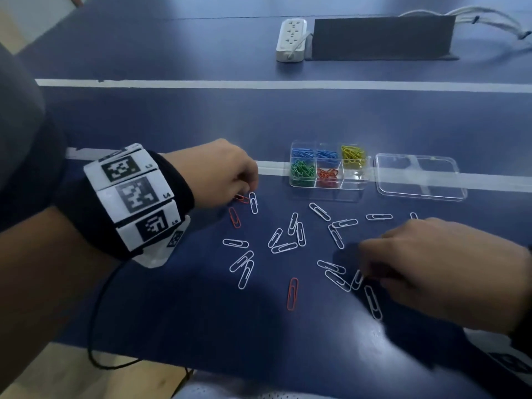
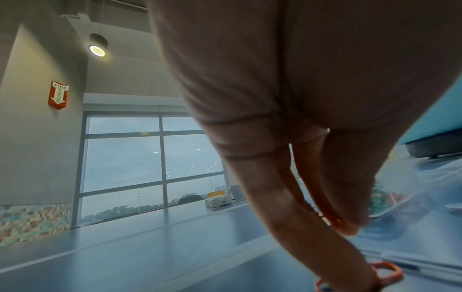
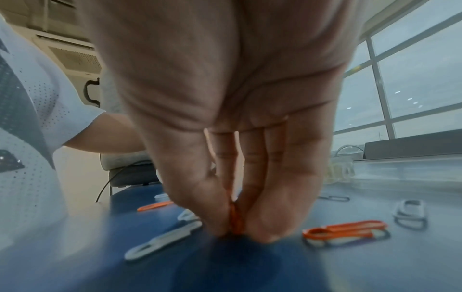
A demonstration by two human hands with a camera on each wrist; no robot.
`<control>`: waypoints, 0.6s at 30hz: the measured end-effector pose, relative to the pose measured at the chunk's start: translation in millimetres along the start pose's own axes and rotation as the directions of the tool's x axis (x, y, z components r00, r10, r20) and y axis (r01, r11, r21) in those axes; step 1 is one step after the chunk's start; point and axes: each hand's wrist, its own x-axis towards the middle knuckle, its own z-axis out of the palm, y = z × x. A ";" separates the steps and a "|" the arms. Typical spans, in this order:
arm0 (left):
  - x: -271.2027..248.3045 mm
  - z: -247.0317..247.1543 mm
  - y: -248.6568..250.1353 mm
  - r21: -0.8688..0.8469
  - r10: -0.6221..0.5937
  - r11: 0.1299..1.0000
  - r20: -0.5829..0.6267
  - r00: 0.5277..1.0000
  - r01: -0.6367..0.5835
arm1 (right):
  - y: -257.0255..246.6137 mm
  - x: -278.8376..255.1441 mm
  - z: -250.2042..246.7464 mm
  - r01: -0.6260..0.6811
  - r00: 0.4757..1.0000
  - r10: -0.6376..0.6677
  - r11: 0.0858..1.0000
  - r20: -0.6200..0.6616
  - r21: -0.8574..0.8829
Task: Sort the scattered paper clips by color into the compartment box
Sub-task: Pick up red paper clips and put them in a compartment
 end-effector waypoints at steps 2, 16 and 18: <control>2.0 0.8 1.2 0.005 -0.001 1.000 0.001 1.000 0.001 | -3.5 3.4 -3.6 0.015 0.999 -0.013 0.999 -0.041 0.036; -0.1 6.9 -0.7 -0.088 -0.024 0.996 0.041 0.999 0.028 | -71.4 43.6 -6.0 0.354 0.935 -0.350 0.927 0.057 -0.121; -1.8 7.4 -1.6 -0.104 -0.021 0.994 0.045 0.999 0.026 | -70.1 46.9 -7.1 0.331 0.944 -0.328 0.931 0.045 -0.157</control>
